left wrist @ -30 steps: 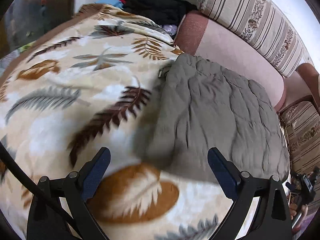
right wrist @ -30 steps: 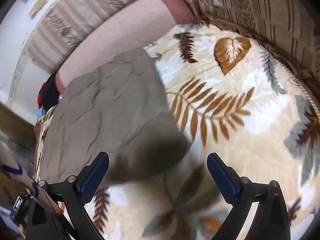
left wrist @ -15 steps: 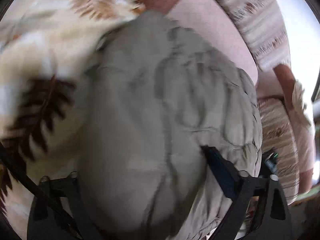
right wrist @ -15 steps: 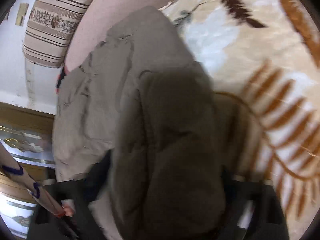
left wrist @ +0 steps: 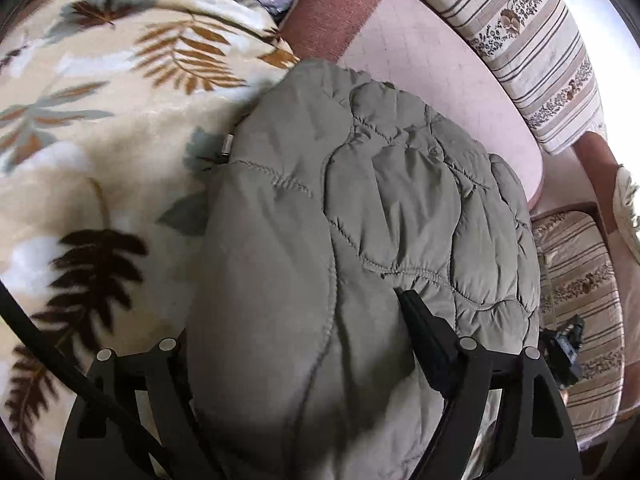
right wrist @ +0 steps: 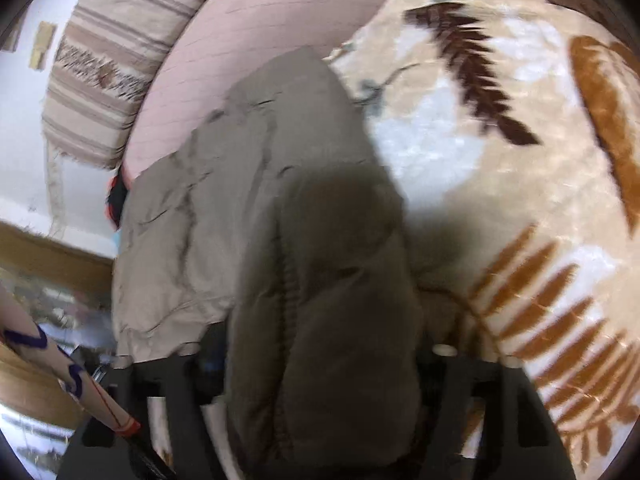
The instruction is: Fold large clothes
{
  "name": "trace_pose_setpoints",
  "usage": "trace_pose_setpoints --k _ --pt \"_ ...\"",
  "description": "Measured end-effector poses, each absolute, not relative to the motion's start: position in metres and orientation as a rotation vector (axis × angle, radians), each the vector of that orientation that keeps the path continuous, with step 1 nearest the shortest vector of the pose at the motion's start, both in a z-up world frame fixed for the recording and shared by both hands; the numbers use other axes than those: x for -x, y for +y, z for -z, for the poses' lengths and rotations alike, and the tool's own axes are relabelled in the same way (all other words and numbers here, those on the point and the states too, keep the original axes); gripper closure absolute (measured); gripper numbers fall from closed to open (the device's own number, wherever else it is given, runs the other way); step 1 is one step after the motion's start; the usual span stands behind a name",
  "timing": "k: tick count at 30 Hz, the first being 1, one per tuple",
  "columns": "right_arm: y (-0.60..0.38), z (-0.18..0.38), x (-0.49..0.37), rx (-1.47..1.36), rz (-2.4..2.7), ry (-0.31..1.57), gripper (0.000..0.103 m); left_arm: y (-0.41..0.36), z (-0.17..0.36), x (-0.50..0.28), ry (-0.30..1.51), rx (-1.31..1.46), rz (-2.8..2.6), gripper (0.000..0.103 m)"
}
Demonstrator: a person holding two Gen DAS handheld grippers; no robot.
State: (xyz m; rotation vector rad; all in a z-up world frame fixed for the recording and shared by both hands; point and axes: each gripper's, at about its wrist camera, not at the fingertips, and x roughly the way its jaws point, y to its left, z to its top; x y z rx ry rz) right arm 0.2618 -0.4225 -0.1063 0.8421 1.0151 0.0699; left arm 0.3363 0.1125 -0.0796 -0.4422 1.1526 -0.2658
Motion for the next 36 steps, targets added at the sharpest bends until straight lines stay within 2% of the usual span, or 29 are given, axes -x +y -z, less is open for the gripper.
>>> trace_pose_setpoints --k 3,5,8,11,14,16,21,31,33,36 --pt "-0.432 0.08 -0.249 -0.783 0.034 0.966 0.021 0.113 0.064 -0.315 1.121 0.394 0.246 0.021" --pt "-0.435 0.057 -0.237 -0.735 0.084 0.907 0.017 0.119 0.053 -0.297 1.094 0.365 0.239 0.021" --pt "-0.424 0.022 -0.215 -0.594 0.161 0.857 0.016 0.125 0.049 -0.277 1.07 0.339 0.207 0.021" --pt "-0.4 0.01 -0.196 -0.457 0.155 0.849 0.016 0.127 0.062 -0.265 1.085 0.31 0.146 0.021" --pt "-0.362 0.02 -0.189 -0.369 0.109 0.872 0.018 0.131 0.081 -0.26 1.107 0.339 0.125 0.021" --pt "-0.352 0.041 -0.187 -0.346 0.099 0.924 0.02 0.131 0.085 -0.26 1.109 0.347 0.116 0.017" --pt "-0.353 0.063 -0.193 -0.306 0.177 0.944 0.02 0.127 0.069 -0.252 1.083 0.299 0.092 0.016" --pt "-0.349 0.019 -0.147 -0.3 0.209 0.866 0.02 0.101 -0.022 -0.157 0.738 0.017 -0.116 0.016" --pt "-0.344 0.011 -0.128 -0.312 0.199 0.84 0.02 0.096 -0.04 -0.138 0.658 -0.022 -0.157 0.01" --pt "-0.334 0.002 -0.108 -0.317 0.188 0.821 0.02 0.092 -0.067 -0.112 0.552 -0.039 -0.195 0.008"
